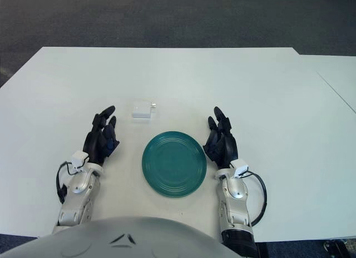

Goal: Put the charger into the plate.

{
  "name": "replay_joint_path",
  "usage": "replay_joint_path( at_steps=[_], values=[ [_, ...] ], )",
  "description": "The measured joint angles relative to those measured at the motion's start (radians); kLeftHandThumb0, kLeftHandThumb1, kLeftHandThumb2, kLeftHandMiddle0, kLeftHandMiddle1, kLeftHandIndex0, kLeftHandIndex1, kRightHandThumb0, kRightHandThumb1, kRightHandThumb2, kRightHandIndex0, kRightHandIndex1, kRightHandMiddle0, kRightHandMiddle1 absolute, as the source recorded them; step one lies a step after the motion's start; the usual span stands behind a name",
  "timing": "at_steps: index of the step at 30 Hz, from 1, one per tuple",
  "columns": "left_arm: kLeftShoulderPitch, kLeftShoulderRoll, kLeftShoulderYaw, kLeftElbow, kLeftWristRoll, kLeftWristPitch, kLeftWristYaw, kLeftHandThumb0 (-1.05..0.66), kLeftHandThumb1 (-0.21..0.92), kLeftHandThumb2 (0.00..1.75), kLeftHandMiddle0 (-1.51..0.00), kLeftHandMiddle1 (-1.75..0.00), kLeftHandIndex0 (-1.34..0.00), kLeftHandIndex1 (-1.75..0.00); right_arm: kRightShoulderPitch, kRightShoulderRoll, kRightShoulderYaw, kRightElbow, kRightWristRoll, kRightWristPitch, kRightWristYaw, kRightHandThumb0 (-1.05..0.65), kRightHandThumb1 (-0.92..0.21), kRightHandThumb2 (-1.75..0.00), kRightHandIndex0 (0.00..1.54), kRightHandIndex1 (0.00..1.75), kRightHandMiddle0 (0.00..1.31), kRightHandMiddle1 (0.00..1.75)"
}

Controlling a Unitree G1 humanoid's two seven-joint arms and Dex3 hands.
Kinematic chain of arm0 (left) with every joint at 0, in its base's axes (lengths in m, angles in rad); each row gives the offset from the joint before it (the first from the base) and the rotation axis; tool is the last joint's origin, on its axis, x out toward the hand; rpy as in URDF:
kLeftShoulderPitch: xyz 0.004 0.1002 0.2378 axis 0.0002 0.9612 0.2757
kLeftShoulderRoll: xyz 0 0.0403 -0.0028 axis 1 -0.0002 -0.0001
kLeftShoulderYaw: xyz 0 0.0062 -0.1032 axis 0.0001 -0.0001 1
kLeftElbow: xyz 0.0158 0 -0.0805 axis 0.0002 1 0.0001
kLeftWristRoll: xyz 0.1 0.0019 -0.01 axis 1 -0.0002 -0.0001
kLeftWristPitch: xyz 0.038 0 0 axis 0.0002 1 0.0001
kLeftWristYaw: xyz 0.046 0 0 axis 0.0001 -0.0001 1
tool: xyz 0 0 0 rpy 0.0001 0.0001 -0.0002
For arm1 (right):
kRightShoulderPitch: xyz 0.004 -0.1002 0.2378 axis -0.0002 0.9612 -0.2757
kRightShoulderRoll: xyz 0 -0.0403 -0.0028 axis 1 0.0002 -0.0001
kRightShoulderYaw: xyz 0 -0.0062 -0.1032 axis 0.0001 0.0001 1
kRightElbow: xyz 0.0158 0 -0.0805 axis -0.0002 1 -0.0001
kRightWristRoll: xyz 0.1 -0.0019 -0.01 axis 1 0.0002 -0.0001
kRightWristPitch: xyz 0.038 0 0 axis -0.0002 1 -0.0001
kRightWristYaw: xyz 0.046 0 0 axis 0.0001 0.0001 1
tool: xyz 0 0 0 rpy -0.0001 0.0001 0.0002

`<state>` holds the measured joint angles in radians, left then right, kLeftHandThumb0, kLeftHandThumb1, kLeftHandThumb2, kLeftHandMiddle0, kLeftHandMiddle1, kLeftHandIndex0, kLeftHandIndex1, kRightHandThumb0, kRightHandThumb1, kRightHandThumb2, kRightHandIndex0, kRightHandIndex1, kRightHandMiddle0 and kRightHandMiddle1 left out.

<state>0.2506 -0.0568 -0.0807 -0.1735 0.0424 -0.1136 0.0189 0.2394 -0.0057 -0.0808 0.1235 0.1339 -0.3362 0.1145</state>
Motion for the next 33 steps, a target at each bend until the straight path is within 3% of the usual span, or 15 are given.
replay_joint_path(
  at_steps=[5, 11, 20, 25, 33],
  values=[
    [-0.136, 0.053, 0.028, 0.018, 0.062, 0.072, 0.011, -0.95, 0.92, 0.93, -0.16, 0.0, 0.0, -0.49, -0.006, -0.001, 0.0, 0.006, 0.0, 0.0, -0.001, -0.87, -0.92, -0.97, 0.15, 0.0, 0.0, 0.34],
    [-0.303, 0.177, 0.014, 0.109, 0.208, 0.024, 0.011, -1.03, 0.92, 0.86, -0.13, 0.0, 0.0, -0.48, -0.014, -0.001, 0.0, 0.012, 0.0, 0.0, -0.001, -0.89, -0.92, -0.97, 0.15, 0.0, 0.0, 0.33],
    [-0.495, 0.353, -0.109, 0.278, 0.559, -0.027, 0.081, -1.05, 0.92, 0.7, -0.05, 0.0, 0.0, -0.42, -0.023, 0.0, 0.002, 0.014, -0.003, 0.001, -0.008, -0.9, -0.92, -0.97, 0.14, 0.0, 0.0, 0.32],
    [-0.561, 0.379, -0.193, 0.34, 0.682, -0.022, 0.082, -1.05, 0.92, 0.63, -0.03, 0.0, 0.0, -0.44, -0.02, 0.001, 0.004, 0.014, -0.003, 0.001, -0.015, -0.91, -0.92, -0.97, 0.14, 0.0, 0.0, 0.31],
    [-0.664, 0.416, -0.309, 0.424, 0.777, -0.024, -0.039, -1.05, 0.92, 0.57, 0.0, 0.0, 0.0, -0.48, -0.021, 0.004, 0.009, 0.013, -0.004, 0.001, -0.022, -0.91, -0.92, -0.96, 0.14, 0.0, 0.0, 0.29]
  ],
)
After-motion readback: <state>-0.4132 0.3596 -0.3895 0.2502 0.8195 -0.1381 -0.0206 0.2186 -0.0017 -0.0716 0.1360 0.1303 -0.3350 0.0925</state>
